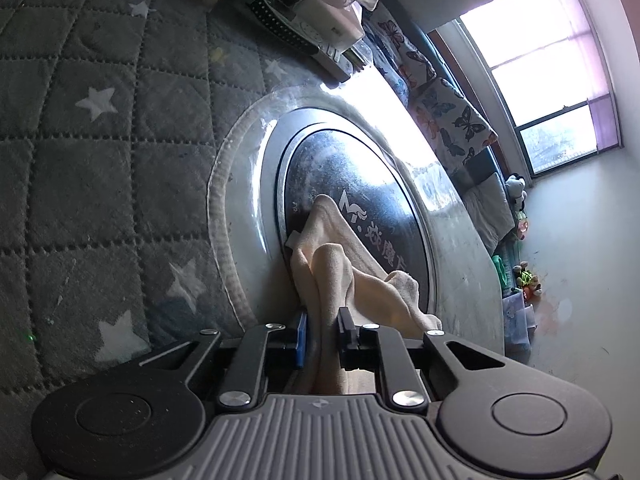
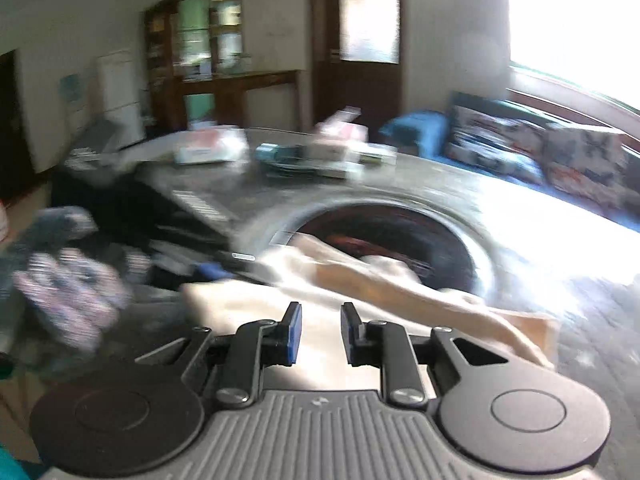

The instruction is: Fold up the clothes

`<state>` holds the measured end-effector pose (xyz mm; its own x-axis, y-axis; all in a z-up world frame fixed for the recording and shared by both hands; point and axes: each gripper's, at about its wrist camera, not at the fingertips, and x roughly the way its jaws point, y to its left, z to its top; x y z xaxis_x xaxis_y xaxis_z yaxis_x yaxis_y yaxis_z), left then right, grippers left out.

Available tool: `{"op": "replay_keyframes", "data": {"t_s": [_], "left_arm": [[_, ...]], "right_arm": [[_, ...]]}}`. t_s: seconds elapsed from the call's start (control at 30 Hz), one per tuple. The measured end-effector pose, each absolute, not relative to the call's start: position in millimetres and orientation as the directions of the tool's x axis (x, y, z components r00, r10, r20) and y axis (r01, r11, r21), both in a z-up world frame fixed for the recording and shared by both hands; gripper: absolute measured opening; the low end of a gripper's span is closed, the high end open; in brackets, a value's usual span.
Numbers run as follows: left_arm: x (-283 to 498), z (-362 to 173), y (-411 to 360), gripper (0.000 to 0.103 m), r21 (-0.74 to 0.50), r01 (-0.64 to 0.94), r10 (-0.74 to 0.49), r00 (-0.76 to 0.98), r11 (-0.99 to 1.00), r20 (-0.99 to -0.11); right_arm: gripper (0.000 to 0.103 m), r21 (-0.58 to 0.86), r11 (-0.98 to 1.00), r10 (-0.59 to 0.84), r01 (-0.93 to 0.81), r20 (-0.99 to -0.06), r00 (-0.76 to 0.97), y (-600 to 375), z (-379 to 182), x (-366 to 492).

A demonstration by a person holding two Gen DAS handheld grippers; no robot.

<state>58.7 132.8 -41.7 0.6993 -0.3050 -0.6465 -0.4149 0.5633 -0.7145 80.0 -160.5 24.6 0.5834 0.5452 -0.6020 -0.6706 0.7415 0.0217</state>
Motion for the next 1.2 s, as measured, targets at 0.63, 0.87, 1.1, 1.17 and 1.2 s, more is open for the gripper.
{"op": "replay_keyframes", "data": {"t_s": [0.63, 0.87, 1.1, 1.17, 1.2], "left_arm": [[64, -34, 126, 0.016, -0.662, -0.392, -0.263, 0.698, 0.638, -0.667], [67, -29, 122, 0.015, -0.629, -0.373, -0.239, 0.699, 0.682, -0.674], [71, -12, 108, 0.013, -0.563, -0.297, -0.21, 0.716, 0.772, -0.665], [75, -7, 103, 0.012, -0.552, -0.277, -0.21, 0.72, 0.787, -0.661], [78, -5, 100, 0.012, -0.55, -0.268, -0.214, 0.721, 0.791, -0.659]], "right_arm": [[0.036, 0.166, 0.931, 0.352, -0.325, -0.644, 0.679, -258, -18, 148], [0.011, 0.197, 0.923, 0.377, -0.33, -0.63, 0.679, -258, -17, 147], [0.009, 0.214, 0.916, 0.398, -0.338, -0.586, 0.706, -264, -4, 137], [0.009, 0.208, 0.918, 0.394, -0.338, -0.572, 0.719, -266, 2, 133], [0.009, 0.202, 0.919, 0.391, -0.338, -0.566, 0.726, -267, 5, 132]]}}
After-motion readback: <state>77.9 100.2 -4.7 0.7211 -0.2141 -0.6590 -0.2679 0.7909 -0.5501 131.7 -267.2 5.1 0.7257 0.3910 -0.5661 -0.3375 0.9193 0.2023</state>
